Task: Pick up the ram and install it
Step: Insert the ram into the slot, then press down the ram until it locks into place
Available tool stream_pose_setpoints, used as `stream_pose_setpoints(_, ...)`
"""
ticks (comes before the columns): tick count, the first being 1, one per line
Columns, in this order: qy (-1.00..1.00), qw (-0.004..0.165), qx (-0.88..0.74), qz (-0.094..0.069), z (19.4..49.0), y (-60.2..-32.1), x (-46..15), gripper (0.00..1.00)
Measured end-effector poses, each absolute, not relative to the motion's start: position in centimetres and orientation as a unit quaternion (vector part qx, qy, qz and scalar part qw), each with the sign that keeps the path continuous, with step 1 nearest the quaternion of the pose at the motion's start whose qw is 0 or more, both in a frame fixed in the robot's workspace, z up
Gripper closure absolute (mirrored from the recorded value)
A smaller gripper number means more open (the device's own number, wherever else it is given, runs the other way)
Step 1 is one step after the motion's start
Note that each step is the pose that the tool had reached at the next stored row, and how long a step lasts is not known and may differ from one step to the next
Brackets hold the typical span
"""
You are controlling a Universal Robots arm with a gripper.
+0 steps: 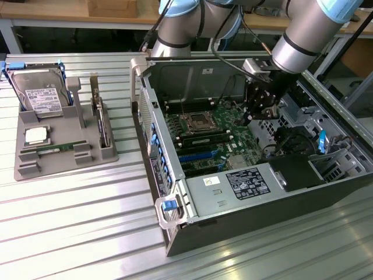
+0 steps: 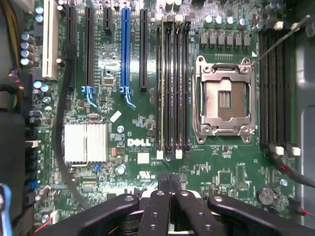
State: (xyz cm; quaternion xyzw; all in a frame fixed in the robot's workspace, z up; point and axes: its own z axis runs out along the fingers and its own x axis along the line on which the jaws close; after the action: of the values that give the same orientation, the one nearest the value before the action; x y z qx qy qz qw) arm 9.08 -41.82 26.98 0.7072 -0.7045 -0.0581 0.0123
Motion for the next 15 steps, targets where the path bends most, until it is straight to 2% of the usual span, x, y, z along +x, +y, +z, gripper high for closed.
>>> stream_pose_setpoints(2,-0.704,0.012,0.707,-0.059,28.6,-41.8,9.1,0.90)
stream_pose_setpoints(6,-0.704,0.012,0.707,-0.059,28.5,-41.8,8.7,0.90)
stream_pose_setpoints(15,-0.703,0.012,0.709,-0.059,25.2,-41.8,6.4,0.90)
